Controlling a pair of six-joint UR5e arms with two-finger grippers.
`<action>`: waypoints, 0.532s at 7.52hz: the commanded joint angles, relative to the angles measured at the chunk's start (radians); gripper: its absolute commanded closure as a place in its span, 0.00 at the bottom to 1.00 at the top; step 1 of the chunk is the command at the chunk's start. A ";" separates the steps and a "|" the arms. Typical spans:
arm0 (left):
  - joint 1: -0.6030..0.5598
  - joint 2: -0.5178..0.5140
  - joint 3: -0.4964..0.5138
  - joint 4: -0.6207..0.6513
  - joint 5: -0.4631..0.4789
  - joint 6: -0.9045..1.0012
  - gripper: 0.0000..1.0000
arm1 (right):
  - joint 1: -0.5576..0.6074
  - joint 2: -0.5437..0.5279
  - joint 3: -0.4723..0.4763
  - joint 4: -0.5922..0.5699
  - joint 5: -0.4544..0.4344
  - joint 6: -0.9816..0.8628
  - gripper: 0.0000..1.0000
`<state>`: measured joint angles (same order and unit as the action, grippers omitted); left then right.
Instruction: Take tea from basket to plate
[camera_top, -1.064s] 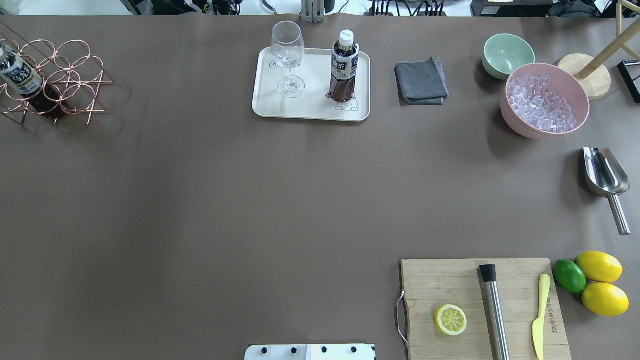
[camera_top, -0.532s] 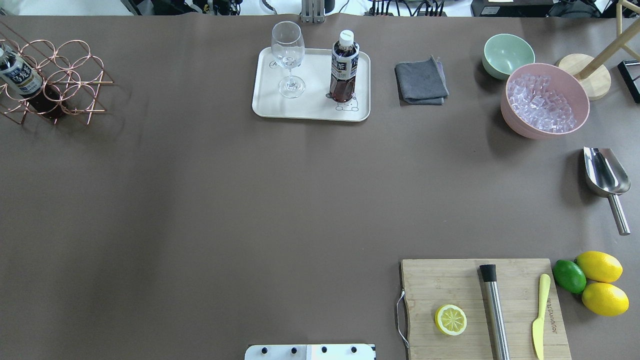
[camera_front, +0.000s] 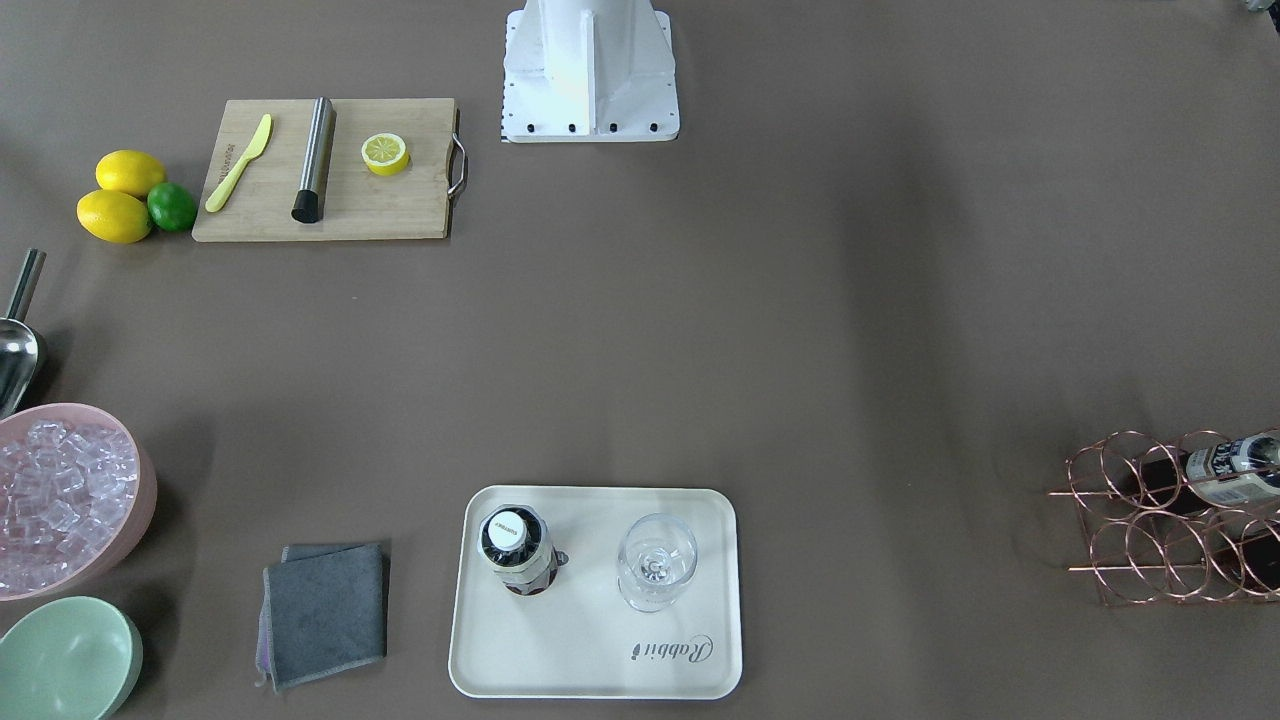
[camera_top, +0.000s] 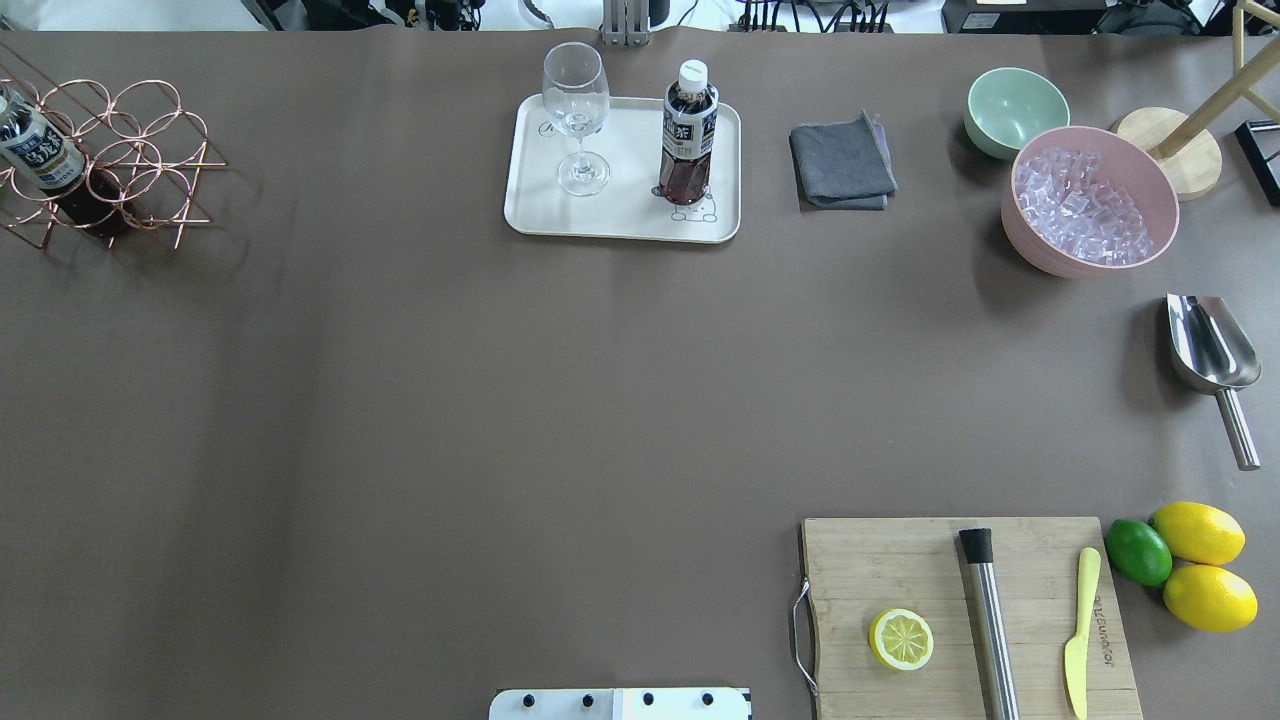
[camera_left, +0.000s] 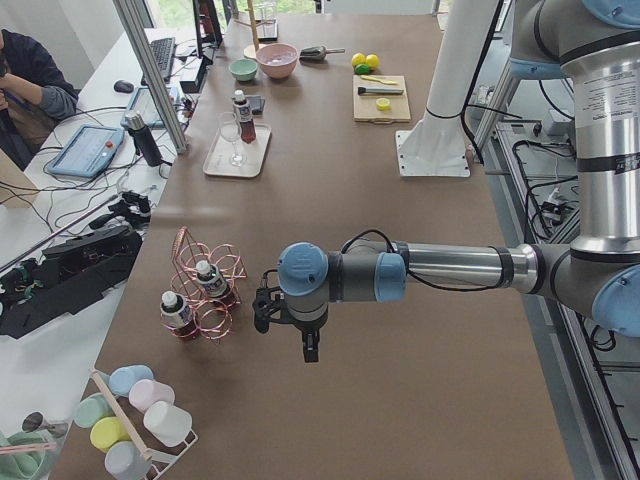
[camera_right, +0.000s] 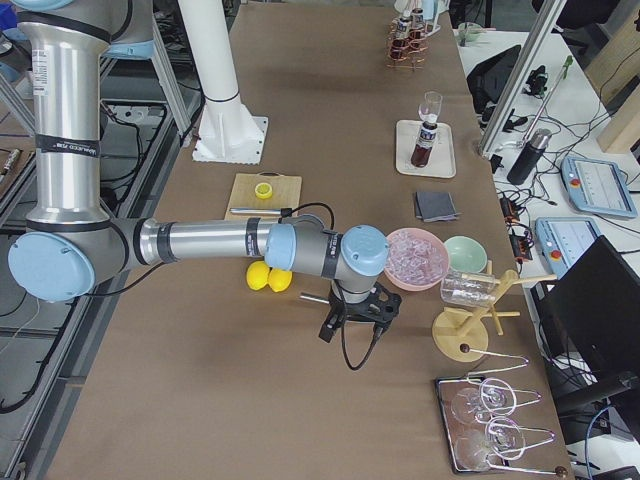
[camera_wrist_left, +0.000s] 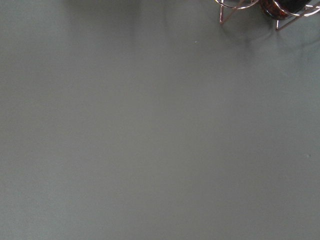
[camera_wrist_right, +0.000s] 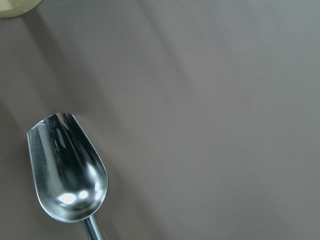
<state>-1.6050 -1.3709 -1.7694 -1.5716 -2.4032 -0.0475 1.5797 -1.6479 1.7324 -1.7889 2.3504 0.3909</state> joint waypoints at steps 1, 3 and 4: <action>0.019 0.020 -0.001 -0.088 0.055 -0.026 0.02 | 0.025 -0.026 0.009 0.002 0.007 0.002 0.00; 0.022 0.018 -0.004 -0.090 0.058 -0.020 0.02 | 0.023 -0.024 0.006 0.002 0.004 0.003 0.00; 0.029 0.018 -0.012 -0.090 0.058 -0.020 0.02 | 0.023 -0.026 0.003 0.002 0.004 0.003 0.00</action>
<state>-1.5844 -1.3524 -1.7722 -1.6596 -2.3479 -0.0700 1.6029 -1.6723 1.7389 -1.7872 2.3557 0.3939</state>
